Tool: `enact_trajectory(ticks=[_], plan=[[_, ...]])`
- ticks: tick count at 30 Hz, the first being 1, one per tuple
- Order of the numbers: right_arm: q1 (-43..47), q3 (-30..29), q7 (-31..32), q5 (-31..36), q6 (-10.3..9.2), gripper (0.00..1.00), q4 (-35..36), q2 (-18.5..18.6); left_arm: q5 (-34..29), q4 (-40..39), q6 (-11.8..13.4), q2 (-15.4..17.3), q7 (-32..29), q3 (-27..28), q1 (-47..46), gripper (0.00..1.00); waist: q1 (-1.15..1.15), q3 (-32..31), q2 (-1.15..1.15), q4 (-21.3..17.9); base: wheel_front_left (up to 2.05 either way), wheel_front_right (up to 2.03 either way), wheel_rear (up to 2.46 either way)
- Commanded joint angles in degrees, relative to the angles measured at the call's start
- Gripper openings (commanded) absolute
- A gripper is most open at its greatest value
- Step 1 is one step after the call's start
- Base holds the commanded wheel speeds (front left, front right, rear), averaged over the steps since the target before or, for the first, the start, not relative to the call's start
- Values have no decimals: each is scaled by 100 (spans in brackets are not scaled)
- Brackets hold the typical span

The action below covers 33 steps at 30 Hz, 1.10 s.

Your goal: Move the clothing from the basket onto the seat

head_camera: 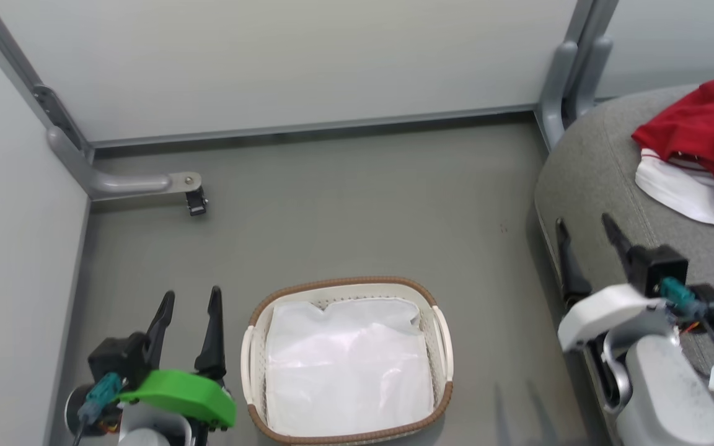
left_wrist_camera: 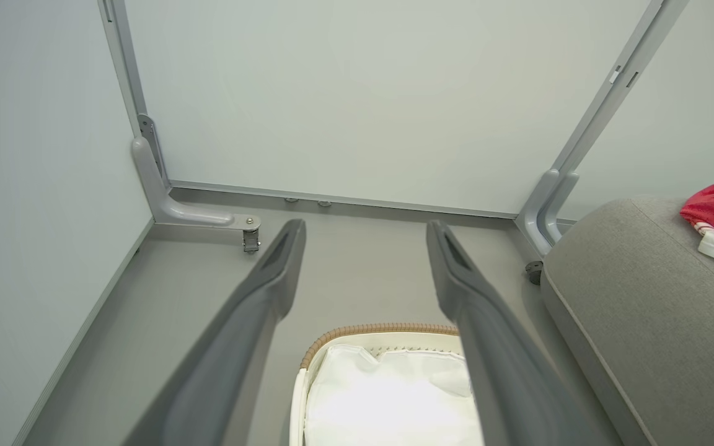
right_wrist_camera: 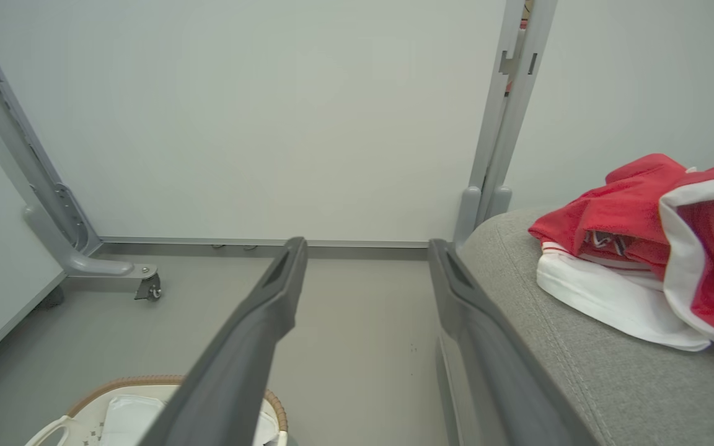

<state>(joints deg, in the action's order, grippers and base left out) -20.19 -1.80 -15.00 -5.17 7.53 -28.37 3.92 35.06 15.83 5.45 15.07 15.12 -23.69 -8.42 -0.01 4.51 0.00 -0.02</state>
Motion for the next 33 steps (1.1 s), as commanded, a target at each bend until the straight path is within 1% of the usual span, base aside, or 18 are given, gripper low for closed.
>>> enact_trajectory(ticks=[1,4,8,16,22,33], plan=[[235,43,-27,-27,-8,100,124,-23,-80,18,-42,-51,4,118,188,100,1,-224,0,199,0,0,0],[594,146,-27,-105,-8,100,359,-78,-191,18,-99,-148,4,313,440,100,1,-282,0,238,0,0,0],[985,394,-28,-497,-8,100,631,-84,-315,-19,-179,-273,4,548,722,100,1,-340,0,257,0,0,0],[1545,502,-28,-601,-8,100,1023,-89,-648,-156,-269,-524,4,895,1082,100,1,-441,0,278,0,0,0],[1717,489,-28,-668,-8,100,1167,-90,-890,-190,-353,-646,4,1046,1183,100,1,-474,0,254,0,0,0],[1796,516,-28,-756,-8,100,1203,-91,-1115,-161,-577,-833,4,1330,1244,100,1,-523,0,199,0,0,0]])
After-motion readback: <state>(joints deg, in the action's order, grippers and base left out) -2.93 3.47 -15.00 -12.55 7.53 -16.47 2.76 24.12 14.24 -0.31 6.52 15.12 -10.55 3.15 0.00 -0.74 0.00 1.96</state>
